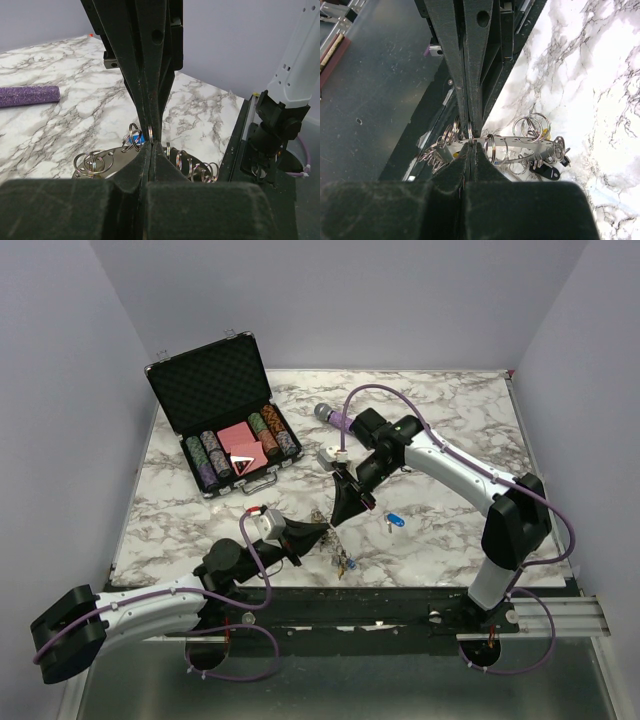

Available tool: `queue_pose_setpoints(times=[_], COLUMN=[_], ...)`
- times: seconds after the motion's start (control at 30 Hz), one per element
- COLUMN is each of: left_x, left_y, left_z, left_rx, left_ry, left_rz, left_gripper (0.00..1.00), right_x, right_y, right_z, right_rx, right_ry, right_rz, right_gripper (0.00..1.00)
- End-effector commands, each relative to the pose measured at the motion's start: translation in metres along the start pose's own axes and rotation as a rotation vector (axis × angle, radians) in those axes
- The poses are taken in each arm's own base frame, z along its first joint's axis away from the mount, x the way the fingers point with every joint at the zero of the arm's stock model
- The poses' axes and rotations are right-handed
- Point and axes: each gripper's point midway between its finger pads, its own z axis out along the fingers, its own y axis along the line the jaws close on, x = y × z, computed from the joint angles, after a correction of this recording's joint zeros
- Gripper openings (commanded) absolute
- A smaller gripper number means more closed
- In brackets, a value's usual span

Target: Put the keys on the keyring

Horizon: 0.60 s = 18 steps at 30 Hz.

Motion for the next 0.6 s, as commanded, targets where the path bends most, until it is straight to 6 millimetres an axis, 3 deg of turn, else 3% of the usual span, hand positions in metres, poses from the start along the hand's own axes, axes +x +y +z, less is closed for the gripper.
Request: queue_pose_setpoints(times=[0.0, 0.17, 0.33, 0.57], left_x=[-0.0193, -0.0174, -0.0183, -0.0171], left_y=[0.001, 0.0073, 0.0074, 0.0031], left_z=[0.0018, 0.0023, 0.0023, 0.0051], left_rx=[-0.013, -0.052, -0.052, -0.025], left_ry=[-0.081, -0.049, -0.024, -0.002], left_rz=[-0.008, -0.025, -0.024, -0.027], left_gripper=[0.0, 0.04, 0.27, 0.3], right_x=[-0.0146, -0.0115, -0.0106, -0.0122], right_y=[0.0152, 0.0147, 0.014, 0.0153], right_z=[0.0003, -0.0008, -0.0013, -0.0019], right_rx=[-0.029, -0.019, -0.008, -0.006], right_ry=[-0.047, -0.027, -0.016, -0.018], right_rz=[-0.029, -0.03, -0.028, -0.03], right_gripper=[0.0, 0.0, 0.0, 0.0])
